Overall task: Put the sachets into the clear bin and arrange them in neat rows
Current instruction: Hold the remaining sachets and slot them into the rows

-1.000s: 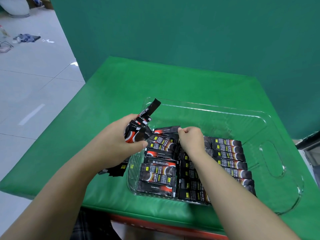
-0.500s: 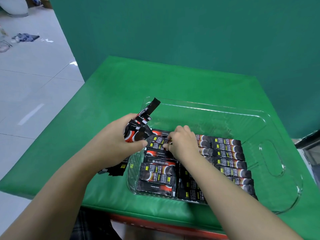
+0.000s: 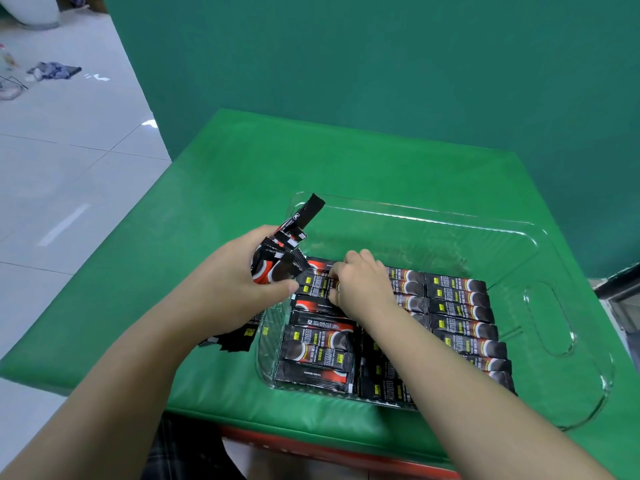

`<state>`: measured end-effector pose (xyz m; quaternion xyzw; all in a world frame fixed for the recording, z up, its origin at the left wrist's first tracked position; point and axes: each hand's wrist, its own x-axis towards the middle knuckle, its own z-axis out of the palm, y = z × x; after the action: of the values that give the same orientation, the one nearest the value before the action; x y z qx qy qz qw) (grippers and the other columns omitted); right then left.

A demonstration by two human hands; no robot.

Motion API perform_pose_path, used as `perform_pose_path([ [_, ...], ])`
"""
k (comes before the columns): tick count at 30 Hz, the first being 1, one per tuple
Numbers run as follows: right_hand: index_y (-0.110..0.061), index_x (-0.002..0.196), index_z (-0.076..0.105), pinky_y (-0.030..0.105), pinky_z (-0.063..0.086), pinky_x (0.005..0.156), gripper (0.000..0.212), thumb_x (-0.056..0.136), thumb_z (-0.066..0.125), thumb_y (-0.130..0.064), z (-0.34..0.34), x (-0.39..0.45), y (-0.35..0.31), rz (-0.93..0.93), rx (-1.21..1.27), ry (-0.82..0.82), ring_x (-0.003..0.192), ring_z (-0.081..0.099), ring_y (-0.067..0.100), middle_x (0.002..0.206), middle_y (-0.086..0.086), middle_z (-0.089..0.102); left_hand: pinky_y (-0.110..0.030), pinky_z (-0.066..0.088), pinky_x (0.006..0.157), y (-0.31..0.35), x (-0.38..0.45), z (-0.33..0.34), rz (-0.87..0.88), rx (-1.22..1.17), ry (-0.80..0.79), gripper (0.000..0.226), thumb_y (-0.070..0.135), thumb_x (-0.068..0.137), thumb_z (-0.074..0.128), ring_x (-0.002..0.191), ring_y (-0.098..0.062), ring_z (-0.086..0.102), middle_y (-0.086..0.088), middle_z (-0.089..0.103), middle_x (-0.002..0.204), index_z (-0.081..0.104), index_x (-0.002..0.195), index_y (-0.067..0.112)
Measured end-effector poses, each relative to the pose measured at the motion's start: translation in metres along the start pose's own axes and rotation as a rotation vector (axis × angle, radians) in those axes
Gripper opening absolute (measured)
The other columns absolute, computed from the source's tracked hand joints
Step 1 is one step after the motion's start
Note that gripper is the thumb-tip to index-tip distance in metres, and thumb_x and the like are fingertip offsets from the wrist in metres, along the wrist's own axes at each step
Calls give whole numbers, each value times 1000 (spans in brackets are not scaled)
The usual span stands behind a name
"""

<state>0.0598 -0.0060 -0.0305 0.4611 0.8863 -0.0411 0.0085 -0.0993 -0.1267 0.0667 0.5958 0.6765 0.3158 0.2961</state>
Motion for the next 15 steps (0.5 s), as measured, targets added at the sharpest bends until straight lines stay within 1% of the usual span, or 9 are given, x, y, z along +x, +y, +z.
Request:
perform_pose_path([
  [8,-13,118,61,35,37,86,31,92,55,-28,4,2,-2,-32,-6,70,108,43,24,110,5,54,-8,40,61,-2,0,0,-1,5,-12,31,25,80,74,76,5,61,30,64,87,54,101,37],
  [12,-14,116,62,34,38,85,26,94,52,-25,8,2,1,-39,7,108,106,45,23,109,3,57,-7,40,61,-2,1,0,0,5,-11,32,26,80,74,76,7,61,30,64,84,54,102,38],
  [14,-16,114,64,34,40,86,25,94,54,-27,5,0,1,-40,79,150,103,47,22,107,2,60,-7,40,61,-1,1,0,2,7,-14,32,26,80,74,76,6,60,31,64,84,53,102,38],
  [15,-16,113,65,34,42,87,25,92,57,-28,1,-2,0,-41,179,202,99,49,20,105,1,62,-7,40,61,-1,1,0,6,6,-15,32,25,80,74,76,6,60,31,63,85,53,101,38],
])
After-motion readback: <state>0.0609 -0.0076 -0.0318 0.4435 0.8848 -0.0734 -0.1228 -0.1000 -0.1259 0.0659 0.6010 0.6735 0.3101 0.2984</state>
